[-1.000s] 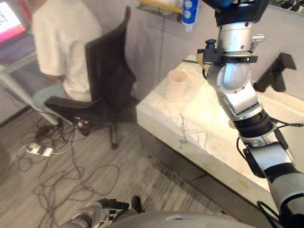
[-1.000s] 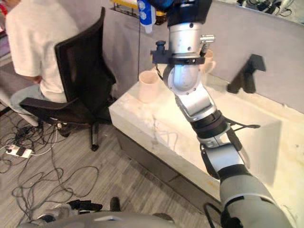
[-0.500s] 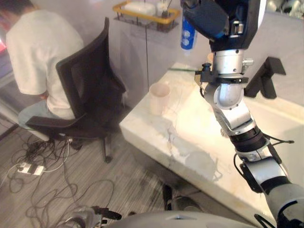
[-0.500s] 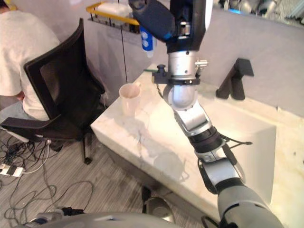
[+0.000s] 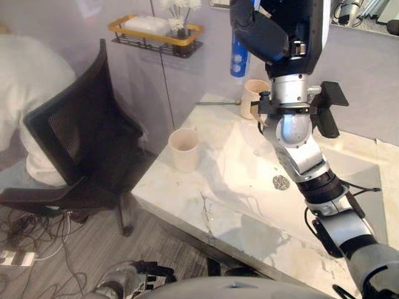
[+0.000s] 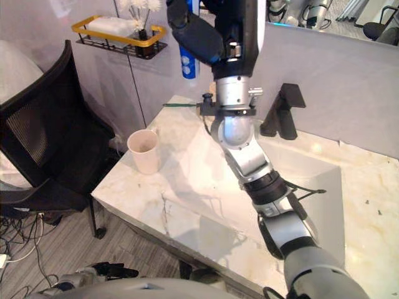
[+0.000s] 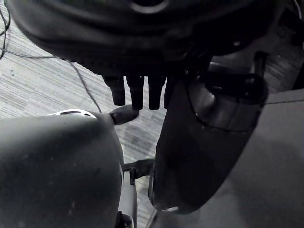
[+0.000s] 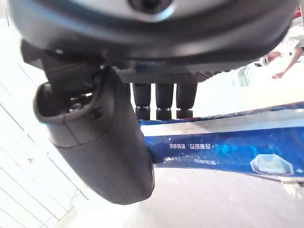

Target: Organize the bathroom.

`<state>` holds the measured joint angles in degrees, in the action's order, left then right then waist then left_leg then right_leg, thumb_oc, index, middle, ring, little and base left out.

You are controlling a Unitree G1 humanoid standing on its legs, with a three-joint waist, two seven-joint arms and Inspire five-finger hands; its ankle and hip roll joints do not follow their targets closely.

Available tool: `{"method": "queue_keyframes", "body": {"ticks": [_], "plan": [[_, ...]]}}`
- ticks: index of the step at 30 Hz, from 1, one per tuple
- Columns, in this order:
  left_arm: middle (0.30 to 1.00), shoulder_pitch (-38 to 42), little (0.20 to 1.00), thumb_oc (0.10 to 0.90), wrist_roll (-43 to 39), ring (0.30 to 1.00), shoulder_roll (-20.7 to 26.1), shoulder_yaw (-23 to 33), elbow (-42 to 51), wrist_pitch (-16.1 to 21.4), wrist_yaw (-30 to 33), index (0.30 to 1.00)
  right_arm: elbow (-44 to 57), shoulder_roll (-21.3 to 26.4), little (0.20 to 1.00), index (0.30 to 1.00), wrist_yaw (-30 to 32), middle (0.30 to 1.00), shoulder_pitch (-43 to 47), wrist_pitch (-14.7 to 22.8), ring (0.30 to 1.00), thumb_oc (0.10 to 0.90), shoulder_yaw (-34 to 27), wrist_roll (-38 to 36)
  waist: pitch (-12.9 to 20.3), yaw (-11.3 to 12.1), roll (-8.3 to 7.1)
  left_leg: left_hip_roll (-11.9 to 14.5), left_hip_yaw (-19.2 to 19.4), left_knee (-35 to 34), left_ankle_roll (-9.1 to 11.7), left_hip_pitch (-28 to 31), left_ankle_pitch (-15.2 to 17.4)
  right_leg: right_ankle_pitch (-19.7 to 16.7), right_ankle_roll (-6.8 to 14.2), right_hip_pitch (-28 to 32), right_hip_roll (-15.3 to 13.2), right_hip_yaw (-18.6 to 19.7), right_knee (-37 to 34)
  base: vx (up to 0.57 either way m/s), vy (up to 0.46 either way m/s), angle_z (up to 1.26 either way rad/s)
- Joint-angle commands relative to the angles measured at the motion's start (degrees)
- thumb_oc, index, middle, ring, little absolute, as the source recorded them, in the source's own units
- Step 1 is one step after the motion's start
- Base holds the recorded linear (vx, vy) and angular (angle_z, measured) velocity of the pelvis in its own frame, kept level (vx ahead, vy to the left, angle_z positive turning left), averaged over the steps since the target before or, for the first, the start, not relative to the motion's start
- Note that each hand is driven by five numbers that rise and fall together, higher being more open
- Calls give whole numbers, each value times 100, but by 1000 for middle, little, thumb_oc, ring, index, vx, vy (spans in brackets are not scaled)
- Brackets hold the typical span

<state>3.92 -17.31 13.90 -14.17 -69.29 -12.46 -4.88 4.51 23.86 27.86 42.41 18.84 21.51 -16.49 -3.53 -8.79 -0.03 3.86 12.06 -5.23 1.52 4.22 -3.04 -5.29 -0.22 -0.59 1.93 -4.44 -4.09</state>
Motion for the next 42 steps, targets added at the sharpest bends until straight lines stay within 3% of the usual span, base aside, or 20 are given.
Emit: {"method": "queue_keyframes", "body": {"ticks": [1,9,17,24,42], "plan": [[900,65,900,800,293,900,296,-399,-407,-7,31,900,344,-293,300,300,-262,300,720,32,300,400,-301,241,205,160,80,-163,336,26,-110,344,524,369,853,-310,-483,65,799,-17,101,8],[900,227,900,800,201,900,258,-355,-393,-101,75,900,818,-178,300,300,-744,300,441,-479,300,400,-146,-5,199,-16,56,-226,625,77,-219,348,618,327,958,-383,-497,269,769,-43,82,-6],[900,345,900,800,159,900,192,-309,-375,-178,127,900,892,-113,300,300,-903,300,47,-453,300,400,-159,-45,201,-131,12,-230,774,29,-291,406,688,218,1082,-512,-538,331,759,-27,21,-21],[900,263,900,800,190,900,145,-262,-454,-320,132,900,1063,-89,300,300,-1132,300,-228,-418,300,400,-178,22,229,-182,12,-230,851,23,-303,368,685,212,1063,-411,-523,357,599,-9,5,-7],[900,218,900,800,146,900,91,-259,-469,-355,199,900,1314,-273,300,300,-1199,300,-60,-285,300,400,6,-107,202,-71,-41,-269,848,23,-356,372,716,182,1156,-511,-563,339,734,-11,14,-4]]}}
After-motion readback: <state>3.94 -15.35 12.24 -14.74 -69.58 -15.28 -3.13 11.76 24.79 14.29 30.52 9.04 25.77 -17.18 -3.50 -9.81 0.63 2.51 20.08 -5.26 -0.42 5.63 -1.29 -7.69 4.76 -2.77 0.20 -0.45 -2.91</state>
